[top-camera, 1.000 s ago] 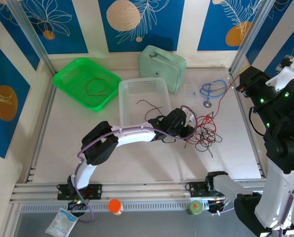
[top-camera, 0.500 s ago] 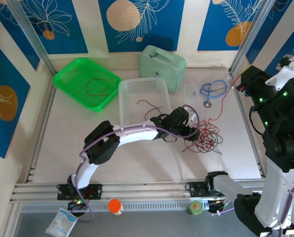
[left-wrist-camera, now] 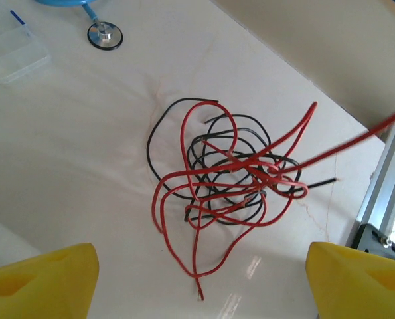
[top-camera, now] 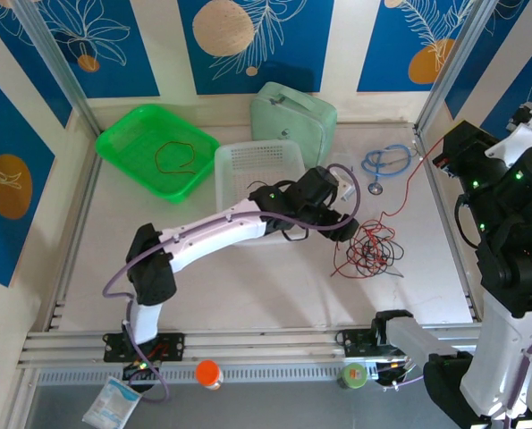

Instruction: Untangle the cables

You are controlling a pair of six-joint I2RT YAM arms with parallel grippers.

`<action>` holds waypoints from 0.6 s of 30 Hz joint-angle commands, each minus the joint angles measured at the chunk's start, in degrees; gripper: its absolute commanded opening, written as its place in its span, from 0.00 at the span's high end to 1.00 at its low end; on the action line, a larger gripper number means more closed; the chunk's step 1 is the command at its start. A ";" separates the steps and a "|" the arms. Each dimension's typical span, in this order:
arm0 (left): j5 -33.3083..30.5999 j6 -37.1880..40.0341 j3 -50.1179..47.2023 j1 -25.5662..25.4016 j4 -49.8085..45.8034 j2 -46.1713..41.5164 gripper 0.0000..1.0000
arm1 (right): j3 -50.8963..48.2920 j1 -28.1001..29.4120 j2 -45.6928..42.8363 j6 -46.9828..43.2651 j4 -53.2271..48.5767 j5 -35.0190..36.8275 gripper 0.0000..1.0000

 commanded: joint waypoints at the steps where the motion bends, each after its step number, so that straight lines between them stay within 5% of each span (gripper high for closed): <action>1: 4.38 4.15 -2.91 -0.55 2.85 -2.70 0.19 | 2.89 -0.32 1.36 -0.18 1.54 -0.87 1.00; 6: 10.90 7.31 -4.29 -2.12 12.96 -3.20 0.16 | 5.41 -0.39 2.57 0.33 0.63 -2.00 1.00; 18: 13.00 8.82 -0.81 -2.40 21.85 2.73 0.11 | 6.67 -0.33 3.19 0.90 -0.25 -3.48 1.00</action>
